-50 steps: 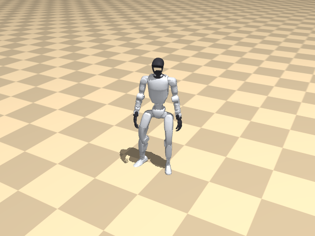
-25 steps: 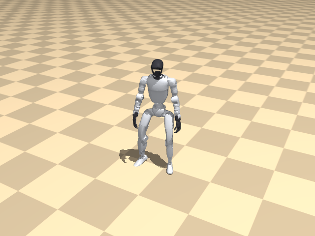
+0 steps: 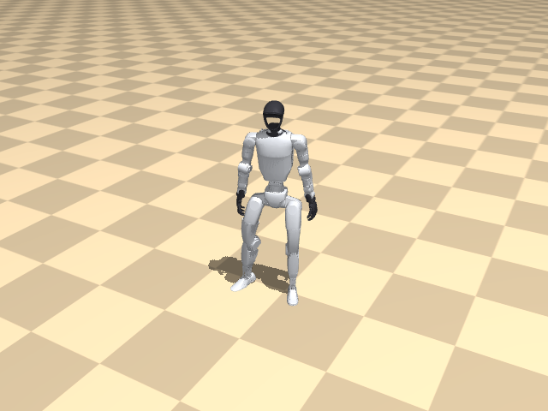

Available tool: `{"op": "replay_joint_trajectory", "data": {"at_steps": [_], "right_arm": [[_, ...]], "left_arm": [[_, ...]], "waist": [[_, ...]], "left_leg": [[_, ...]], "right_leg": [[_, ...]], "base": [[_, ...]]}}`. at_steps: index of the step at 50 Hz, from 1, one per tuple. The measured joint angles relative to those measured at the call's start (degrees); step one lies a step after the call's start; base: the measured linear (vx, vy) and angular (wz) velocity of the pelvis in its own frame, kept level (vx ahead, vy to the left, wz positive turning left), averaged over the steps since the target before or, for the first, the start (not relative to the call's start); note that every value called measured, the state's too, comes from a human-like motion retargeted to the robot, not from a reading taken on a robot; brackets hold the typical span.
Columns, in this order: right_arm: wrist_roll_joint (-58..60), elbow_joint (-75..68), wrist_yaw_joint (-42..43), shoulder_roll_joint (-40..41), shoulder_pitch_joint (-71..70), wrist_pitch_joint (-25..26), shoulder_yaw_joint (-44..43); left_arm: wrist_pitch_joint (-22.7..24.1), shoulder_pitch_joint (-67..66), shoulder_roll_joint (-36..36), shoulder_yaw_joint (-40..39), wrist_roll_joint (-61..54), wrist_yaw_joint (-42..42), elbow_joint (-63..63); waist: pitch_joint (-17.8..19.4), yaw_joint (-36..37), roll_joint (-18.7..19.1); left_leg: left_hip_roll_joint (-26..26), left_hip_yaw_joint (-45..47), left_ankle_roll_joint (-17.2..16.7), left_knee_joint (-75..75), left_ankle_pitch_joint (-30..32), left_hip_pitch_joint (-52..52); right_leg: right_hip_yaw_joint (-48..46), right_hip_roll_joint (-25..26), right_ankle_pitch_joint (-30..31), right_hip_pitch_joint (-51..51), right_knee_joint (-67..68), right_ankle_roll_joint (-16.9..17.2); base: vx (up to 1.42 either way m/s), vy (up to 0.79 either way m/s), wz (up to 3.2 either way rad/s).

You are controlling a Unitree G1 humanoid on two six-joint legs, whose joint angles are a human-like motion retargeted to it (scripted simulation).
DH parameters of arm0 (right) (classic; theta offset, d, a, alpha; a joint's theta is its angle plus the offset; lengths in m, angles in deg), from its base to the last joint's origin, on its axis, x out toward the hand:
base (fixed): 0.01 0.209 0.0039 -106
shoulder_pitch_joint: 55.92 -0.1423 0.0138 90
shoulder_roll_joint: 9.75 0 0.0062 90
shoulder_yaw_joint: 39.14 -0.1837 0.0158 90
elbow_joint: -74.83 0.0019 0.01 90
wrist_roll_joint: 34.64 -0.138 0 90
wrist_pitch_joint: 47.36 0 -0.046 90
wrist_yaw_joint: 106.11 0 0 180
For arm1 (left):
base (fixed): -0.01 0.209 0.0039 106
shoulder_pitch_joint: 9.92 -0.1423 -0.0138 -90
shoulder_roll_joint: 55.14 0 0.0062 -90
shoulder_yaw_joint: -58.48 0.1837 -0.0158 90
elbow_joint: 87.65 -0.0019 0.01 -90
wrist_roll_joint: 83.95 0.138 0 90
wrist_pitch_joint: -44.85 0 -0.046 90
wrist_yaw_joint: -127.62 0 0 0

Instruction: In place motions

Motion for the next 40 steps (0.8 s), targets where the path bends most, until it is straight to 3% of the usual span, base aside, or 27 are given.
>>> {"op": "replay_joint_trajectory", "data": {"at_steps": [9, 15, 20, 28, 35, 40], "right_arm": [[-0.32, 2.86, -2.45, -0.2, -7.37, 0.18, 3.61], [-2.08, 6.04, -4.56, 0.16, -16.29, -0.08, 5.68], [0.16, 7.27, -7.4, -1.89, -24.94, -1.54, 7.31], [6.22, 5.54, -4.35, -4.71, -30.68, -2.46, 8.72], [6.09, 6.75, -3.98, -3.75, -26.44, -3.07, 7.75], [4.19, 8.17, -4.71, -2.25, -17.0, -2.7, 5.71]], "left_arm": [[-1.27, 6.91, -1.92, -0.28, -0.54, -3.93, 3.16], [-0.66, 15.86, -2.79, -0.1, -2.23, -5.87, 6.56], [0.38, 25.19, -6.34, 2.22, -3.79, -8.1, 9.16], [1.35, 30.51, -7.62, 1.38, -2.1, -7.04, 9.81], [1.75, 26.06, -7.6, 1.42, 0.5, -7.01, 8.86], [-0.27, 18.39, -3.79, 0.2, 1.71, -5.08, 6.78]], "waist": [[0.38, -0.26, -1.28], [1.9, 0.69, -3.34], [1.49, 2.91, -0.32], [2.56, 5.61, -1.9], [2.54, 4.81, -1.76], [2.56, 1.66, -2.95]], "left_leg": [[0.01, 0.51, 1.01, 2.32, -1.19, -0.23], [2.07, 1.2, 3.69, 15.63, -7.63, -8.05], [13.59, -3.58, 3.77, 38.0, -15.2, -25.1], [15.4, -4.4, 4.91, 49.66, -17.84, -31.44], [13.07, -3.18, 3.82, 41.16, -15.52, -26.38], [2.6, -1.19, 2.72, 18.48, -7.36, -12.94]], "right_leg": [[0.65, -0.85, 0.26, -0.59, 2.88, 1.73], [5.65, -4.41, -1.01, -9.57, 16.01, 9.32], [4.13, 1.91, -2.08, -21.48, 27.96, 9.32], [5.04, 0.51, -4.44, -28.81, 39.22, 9.32], [6.35, 1.24, -2.94, -24.56, 32.2, 9.32], [7.19, -3.33, -0.98, -12.55, 15.9, 9.27]], "base": [[-0.02, -0.01, -0.03], [-0.21, -0.06, -0.22], [-0.27, -0.27, -0.4], [-0.06, -0.06, -0.25], [0.09, 0.03, 0.09], [0.18, 0.2, 0.73]]}}
